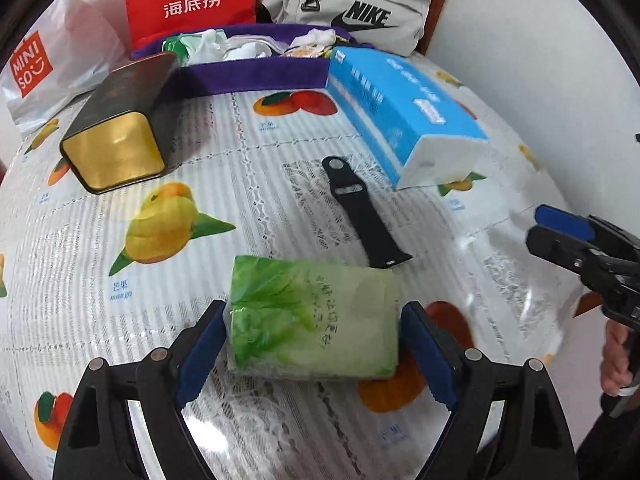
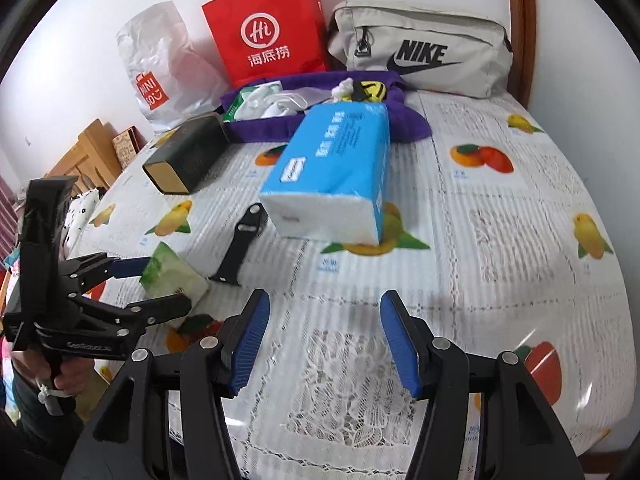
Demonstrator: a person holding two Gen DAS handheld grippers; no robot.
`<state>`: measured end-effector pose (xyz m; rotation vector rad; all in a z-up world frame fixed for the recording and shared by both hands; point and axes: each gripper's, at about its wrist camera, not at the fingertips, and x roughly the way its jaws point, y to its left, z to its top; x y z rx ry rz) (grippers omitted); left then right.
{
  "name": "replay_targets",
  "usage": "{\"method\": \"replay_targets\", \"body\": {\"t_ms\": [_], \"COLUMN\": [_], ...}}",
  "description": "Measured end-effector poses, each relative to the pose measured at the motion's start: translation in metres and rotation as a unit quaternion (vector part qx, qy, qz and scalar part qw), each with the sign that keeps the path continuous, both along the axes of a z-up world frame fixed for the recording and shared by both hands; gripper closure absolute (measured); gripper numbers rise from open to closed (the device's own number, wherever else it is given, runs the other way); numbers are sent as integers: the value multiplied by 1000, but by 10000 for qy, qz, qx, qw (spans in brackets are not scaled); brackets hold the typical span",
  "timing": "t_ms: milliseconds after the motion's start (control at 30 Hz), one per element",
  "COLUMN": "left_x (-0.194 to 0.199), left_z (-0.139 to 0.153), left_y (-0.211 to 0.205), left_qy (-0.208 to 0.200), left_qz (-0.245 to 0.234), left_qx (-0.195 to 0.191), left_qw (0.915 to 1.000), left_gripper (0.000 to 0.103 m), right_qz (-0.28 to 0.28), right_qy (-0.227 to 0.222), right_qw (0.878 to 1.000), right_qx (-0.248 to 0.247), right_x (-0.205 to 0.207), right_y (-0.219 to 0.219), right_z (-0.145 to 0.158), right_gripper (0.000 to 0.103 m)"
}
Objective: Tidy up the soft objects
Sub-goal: 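Grasp the green-leaf packet with the left tool while the right tool approaches the black strap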
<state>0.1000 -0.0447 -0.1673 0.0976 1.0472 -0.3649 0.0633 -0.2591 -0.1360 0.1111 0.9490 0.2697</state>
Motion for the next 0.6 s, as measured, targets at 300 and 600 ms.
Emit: {"method": "replay_targets", "body": {"t_ms": [300,600], "left_x": [5,8], "left_z": [2,7], "left_y": [11,64], "left_qy": [-238,-404], "left_qz": [156,979], "left_qx": [30,394], "left_qw": [9996,9936], "left_gripper": [32,32], "right_qz": [235,613], "right_qy": [71,71], "right_qw": [9996,9981], "right_qx": [106,44], "right_x": [10,32], "right_y": [24,67], "right_z": [-6,-23], "right_gripper": [45,46]}}
